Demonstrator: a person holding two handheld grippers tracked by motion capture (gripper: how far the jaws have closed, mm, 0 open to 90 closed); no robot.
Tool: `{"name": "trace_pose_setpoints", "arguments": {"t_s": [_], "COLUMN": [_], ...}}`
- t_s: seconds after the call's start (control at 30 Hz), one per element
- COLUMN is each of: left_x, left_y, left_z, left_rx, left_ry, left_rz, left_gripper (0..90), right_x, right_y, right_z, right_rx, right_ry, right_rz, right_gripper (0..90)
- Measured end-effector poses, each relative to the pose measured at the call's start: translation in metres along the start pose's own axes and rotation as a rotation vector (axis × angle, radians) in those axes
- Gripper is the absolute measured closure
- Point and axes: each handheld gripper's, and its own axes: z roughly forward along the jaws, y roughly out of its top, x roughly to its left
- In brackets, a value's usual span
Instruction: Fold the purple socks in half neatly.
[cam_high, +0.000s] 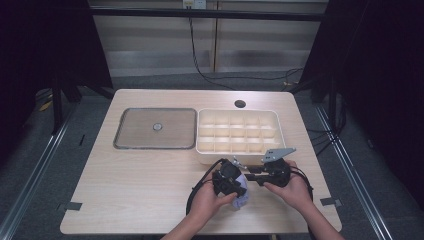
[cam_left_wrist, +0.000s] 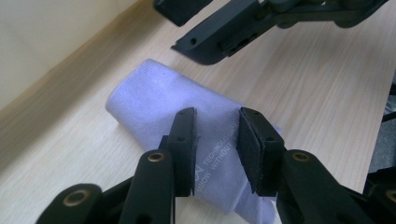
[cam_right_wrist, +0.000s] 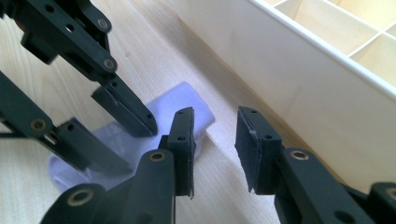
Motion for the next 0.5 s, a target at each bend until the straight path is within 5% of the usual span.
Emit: {"name": "trace_pose_setpoints", "arguments": {"t_s": [0.5], "left_x": [0.007], "left_y": [-0.003], "left_z": [-0.025], "left_rx": [-0.01], "left_ry": [0.02], "left_rz": [0.0], "left_gripper": [54.6], "right_x": [-0.002], "right_y": [0.006], "right_z": [-0.008], "right_rx": [0.015], "right_ry": [-0.004], "right_rz": [0.027], "right_gripper": [62.9]}}
